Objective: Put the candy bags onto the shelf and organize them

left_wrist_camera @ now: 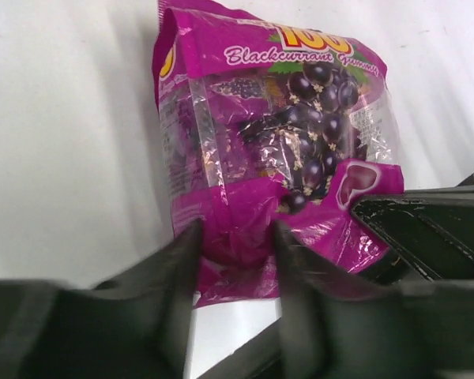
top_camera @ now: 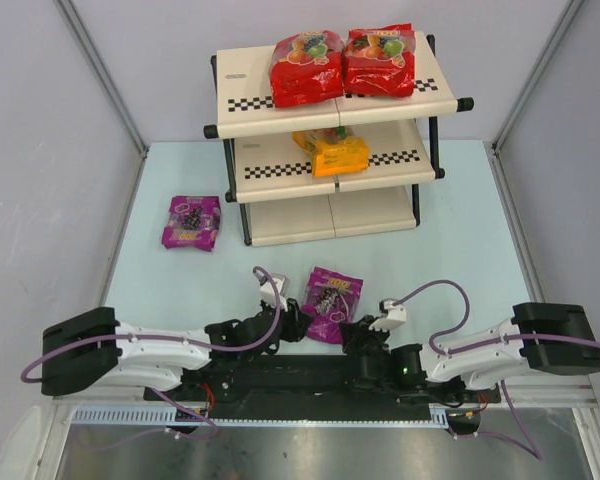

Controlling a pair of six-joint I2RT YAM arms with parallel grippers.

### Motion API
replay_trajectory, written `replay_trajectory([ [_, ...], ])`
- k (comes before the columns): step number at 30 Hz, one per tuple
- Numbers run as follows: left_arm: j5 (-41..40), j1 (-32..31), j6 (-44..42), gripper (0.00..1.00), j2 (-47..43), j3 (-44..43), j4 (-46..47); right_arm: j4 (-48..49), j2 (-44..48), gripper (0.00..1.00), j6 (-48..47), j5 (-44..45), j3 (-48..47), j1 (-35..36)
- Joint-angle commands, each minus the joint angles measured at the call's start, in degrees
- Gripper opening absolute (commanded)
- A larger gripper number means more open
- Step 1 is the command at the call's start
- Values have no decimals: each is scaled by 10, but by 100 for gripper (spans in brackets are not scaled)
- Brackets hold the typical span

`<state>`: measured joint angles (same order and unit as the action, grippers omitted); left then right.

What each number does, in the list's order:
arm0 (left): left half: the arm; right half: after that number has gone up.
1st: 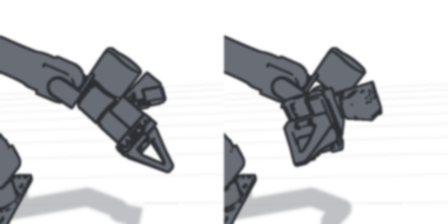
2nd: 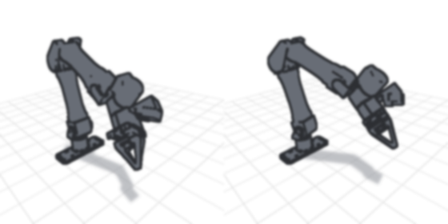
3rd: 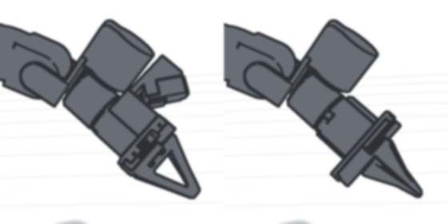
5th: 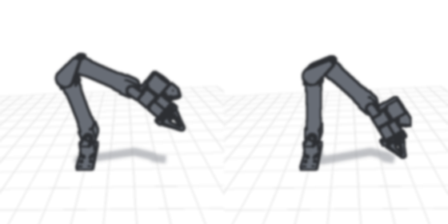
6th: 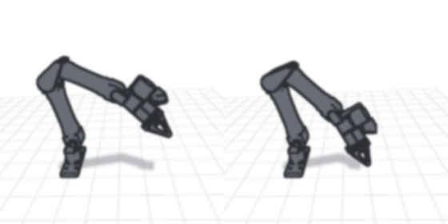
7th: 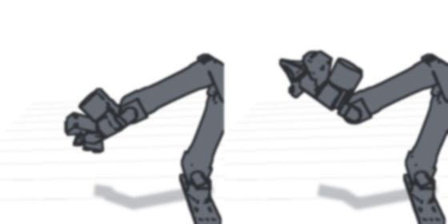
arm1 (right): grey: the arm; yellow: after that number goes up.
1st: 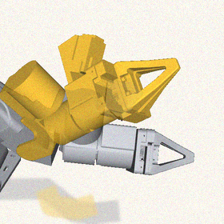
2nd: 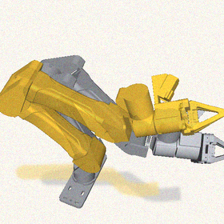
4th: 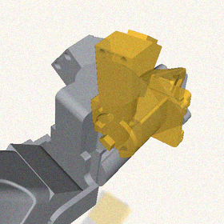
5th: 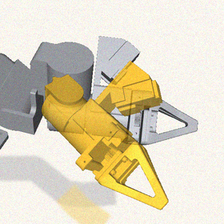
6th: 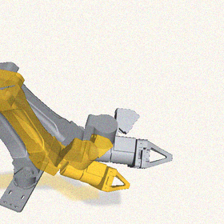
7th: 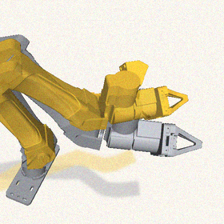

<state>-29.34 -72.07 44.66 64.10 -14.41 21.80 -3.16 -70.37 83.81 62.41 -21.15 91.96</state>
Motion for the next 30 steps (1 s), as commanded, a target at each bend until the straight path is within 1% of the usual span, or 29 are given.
replay_trajectory([
  [1,34,3,-12,34,34,-7,68,-16,14,0,0,23,-9,-6],
  [2,39,3,-12,29,40,-11,72,-17,23,0,-9,28,-9,-7],
  [3,39,3,-16,19,42,-14,75,-20,30,0,-23,32,-9,-8],
  [5,36,3,-21,11,42,-26,75,-22,58,0,-69,48,-9,-11],
  [6,29,3,-33,4,44,-32,72,-31,70,0,-80,56,-9,-13],
  [7,25,3,-39,0,44,-46,70,-36,92,0,-92,66,-9,-24],
  [10,-7,5,-73,0,49,-70,66,-44,129,0,-164,79,-9,-49],
  [11,-12,14,-81,0,51,-77,72,-42,152,0,-206,78,-9,-74],
  [12,-14,21,-100,0,56,-76,110,-33,163,0,-231,80,-8,-89],
  [13,-8,41,-109,1,61,-71,134,-19,174,0,-259,78,-7,-104],
  [14,0,52,-119,0,69,-73,158,2,189,0,-334,72,-3,-139],
  [15,10,61,-141,1,87,-79,192,70,196,0,-375,63,7,-159],
  [16,10,75,-153,0,102,-101,203,108,203,0,-413,28,16,-180],
  [17,12,82,-166,0,114,-117,214,146,212,0,-455,5,24,-231],
  [18,17,88,-191,0,144,-133,219,209,215,0,-505,-18,30,-255],
  [19,30,103,-200,0,160,-168,221,234,216,0,-525,-72,38,-286],
  [20,40,112,-207,0,175,-187,228,254,212,0,-540,-100,39,-316],
  [21,49,119,-216,0,195,-204,232,288,201,0,-558,-132,39,-379],
  [22,60,134,-220,0,226,-236,236,306,191,0,-566,-195,39,-410],
  [23,65,142,-225,0,246,-252,244,326,181,0,-572,-229,38,-439],
  [24,69,149,-228,0,263,-268,248,363,151,0,-575,-262,37,-501],
  [25,74,161,-231,0,297,-300,250,382,133,0,-578,-319,36,-525],
  [27,80,170,-239,0,327,-332,254,432,95,0,-581,-366,23,-589],
  [28,82,179,-240,0,355,-360,254,452,58,0,-586,-405,18,-606],
  [29,88,184,-243,0,366,-373,254,486,34,0,-588,-419,6,-619],
  [30,91,187,-243,0,379,-387,251,498,15,0,-588,-452,-4,-630],
])
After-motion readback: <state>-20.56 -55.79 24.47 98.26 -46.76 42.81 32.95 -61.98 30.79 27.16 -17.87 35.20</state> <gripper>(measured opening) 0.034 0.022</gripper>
